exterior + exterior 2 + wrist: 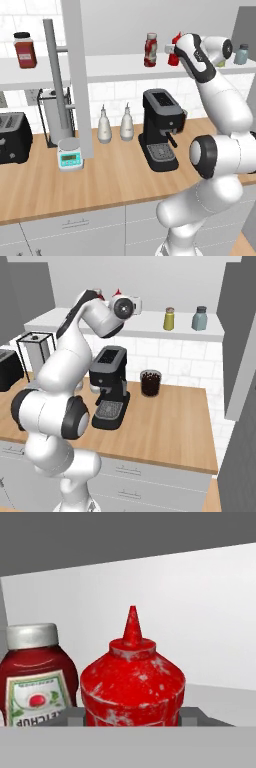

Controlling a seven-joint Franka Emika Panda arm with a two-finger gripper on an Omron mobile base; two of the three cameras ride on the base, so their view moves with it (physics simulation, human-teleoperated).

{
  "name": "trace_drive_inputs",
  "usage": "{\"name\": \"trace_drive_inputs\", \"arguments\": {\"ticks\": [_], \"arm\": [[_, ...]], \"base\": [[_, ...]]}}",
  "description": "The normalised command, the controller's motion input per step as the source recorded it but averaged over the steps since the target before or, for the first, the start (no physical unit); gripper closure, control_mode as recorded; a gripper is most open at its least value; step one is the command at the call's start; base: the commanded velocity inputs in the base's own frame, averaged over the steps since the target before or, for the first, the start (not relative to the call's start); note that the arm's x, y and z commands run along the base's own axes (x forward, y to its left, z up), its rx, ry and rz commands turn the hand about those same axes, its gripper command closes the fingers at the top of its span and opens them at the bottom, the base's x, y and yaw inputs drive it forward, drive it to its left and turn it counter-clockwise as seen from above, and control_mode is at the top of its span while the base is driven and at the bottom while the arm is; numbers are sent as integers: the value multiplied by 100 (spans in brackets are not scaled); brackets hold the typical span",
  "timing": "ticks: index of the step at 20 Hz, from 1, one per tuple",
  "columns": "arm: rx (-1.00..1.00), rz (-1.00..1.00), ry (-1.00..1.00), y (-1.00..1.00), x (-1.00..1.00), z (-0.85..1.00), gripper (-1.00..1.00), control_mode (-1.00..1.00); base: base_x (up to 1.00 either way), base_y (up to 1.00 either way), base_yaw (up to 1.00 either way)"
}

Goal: Put the shaker and condiment bottle from the counter next to their counterparts in the cabinet.

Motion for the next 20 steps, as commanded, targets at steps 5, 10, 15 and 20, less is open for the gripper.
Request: {"name": "trace_drive_inputs", "arguments": {"ticks": [5,10,15,20], "arm": [[0,1,0,0,10,0,100,-100],[0,1,-1,0,32,0,100,-100],[0,0,0,0,11,0,100,-100],[0,0,0,0,10,0,-100,-100]], "base": [[0,0,0],[0,0,0],[0,0,0],[0,0,0]]}}
